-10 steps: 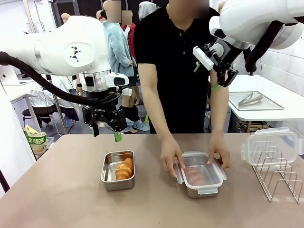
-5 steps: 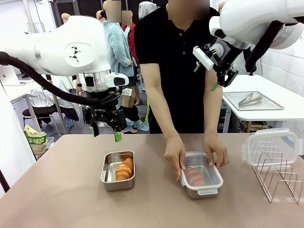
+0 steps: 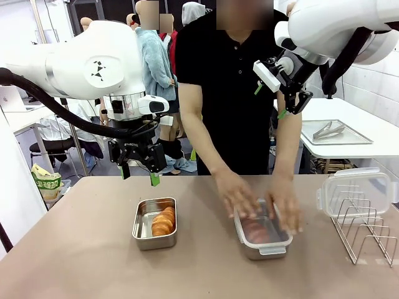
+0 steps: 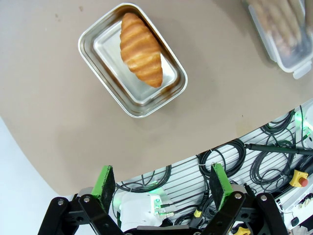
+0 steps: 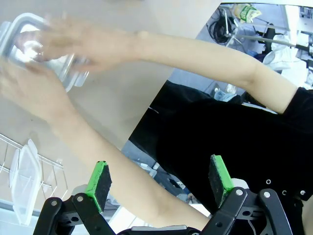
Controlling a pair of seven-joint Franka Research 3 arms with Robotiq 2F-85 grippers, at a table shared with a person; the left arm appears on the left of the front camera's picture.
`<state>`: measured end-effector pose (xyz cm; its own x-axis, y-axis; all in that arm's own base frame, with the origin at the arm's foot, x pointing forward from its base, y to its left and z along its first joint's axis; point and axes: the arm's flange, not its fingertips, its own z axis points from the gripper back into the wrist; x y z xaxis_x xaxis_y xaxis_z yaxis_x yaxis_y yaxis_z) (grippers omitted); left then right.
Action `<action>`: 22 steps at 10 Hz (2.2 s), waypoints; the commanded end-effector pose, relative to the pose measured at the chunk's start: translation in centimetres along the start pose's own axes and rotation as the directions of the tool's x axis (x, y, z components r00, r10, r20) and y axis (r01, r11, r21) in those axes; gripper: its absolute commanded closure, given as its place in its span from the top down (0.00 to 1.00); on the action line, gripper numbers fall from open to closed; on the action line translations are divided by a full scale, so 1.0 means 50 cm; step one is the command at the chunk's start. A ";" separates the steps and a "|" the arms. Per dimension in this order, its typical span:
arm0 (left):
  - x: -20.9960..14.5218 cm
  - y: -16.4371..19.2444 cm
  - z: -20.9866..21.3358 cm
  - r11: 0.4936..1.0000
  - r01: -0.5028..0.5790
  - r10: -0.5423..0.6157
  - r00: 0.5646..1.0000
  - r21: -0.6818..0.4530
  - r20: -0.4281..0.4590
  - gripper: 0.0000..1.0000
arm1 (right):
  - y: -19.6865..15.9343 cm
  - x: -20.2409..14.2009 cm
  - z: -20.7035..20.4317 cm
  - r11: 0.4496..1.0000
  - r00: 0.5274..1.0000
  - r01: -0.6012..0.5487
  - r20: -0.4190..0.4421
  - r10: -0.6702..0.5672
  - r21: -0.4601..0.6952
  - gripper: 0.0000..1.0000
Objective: Place the bread in airtight containers.
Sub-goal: Pick up one Airtight Container lid and hand it to the human.
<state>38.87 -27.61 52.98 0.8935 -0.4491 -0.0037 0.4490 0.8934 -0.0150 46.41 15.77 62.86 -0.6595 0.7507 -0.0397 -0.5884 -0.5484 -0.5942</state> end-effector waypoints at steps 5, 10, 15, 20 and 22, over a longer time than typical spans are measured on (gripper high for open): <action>-0.001 0.002 0.004 1.000 -0.003 0.003 1.000 0.008 0.000 1.00 | 0.000 -0.001 -0.001 1.000 1.000 0.004 0.001 -0.004 -0.010 1.00; -0.001 0.002 0.004 1.000 -0.003 0.003 1.000 0.008 0.000 1.00 | 0.000 -0.001 -0.001 1.000 1.000 0.004 0.001 -0.004 -0.010 1.00; -0.001 0.002 0.004 1.000 -0.003 0.003 1.000 0.008 0.000 1.00 | 0.000 -0.001 -0.001 1.000 1.000 0.004 0.001 -0.004 -0.010 1.00; -0.001 0.002 0.004 1.000 -0.003 0.003 1.000 0.008 0.000 1.00 | 0.000 -0.001 -0.001 1.000 1.000 0.004 0.001 -0.004 -0.010 1.00; -0.001 0.002 0.004 1.000 -0.003 0.003 1.000 0.008 0.000 1.00 | 0.000 -0.001 -0.001 1.000 1.000 0.004 0.001 -0.004 -0.010 1.00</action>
<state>38.87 -27.61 52.98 0.8935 -0.4491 -0.0037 0.4490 0.8934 -0.0150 46.41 15.77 62.86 -0.6594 0.7507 -0.0400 -0.5884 -0.5485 -0.5941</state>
